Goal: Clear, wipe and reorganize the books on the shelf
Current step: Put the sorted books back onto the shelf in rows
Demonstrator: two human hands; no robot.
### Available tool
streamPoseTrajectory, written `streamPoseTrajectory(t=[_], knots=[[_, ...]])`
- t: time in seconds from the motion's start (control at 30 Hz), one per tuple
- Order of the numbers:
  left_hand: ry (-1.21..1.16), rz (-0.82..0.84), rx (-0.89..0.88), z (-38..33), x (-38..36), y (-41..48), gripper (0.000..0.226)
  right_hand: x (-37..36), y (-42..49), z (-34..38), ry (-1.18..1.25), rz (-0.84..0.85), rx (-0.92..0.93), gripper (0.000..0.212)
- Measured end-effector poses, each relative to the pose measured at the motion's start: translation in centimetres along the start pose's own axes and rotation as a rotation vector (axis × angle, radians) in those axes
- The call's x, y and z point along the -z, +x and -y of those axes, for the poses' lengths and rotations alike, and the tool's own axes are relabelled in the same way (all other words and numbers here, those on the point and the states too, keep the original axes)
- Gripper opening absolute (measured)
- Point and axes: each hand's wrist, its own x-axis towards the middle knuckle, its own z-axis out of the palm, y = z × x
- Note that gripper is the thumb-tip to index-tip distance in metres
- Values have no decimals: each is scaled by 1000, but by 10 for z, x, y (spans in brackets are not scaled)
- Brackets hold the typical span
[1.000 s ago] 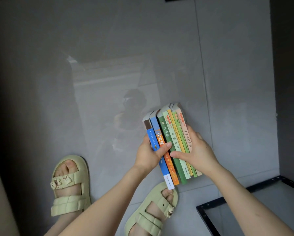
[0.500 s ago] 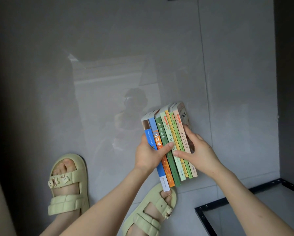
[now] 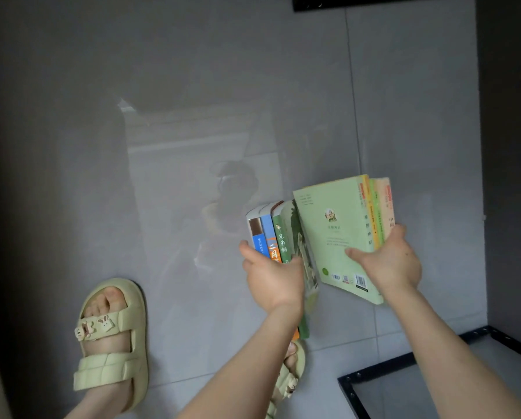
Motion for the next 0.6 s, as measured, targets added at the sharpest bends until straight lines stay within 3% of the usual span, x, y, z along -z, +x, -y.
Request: streamPoseTrajectory(t=[0.17, 0.3, 0.47, 0.6], knots=[[78, 91, -94, -5, 16, 8, 47, 8, 0, 2, 35, 6, 26, 59], [158, 167, -255, -22, 63, 2, 43, 15, -42, 9, 100, -31, 8, 56], [205, 181, -332, -68, 151, -52, 48, 74, -123, -5, 241, -41, -64, 53], [208, 207, -432, -140, 240, -146, 47, 181, -210, -11, 377, -119, -82, 51]])
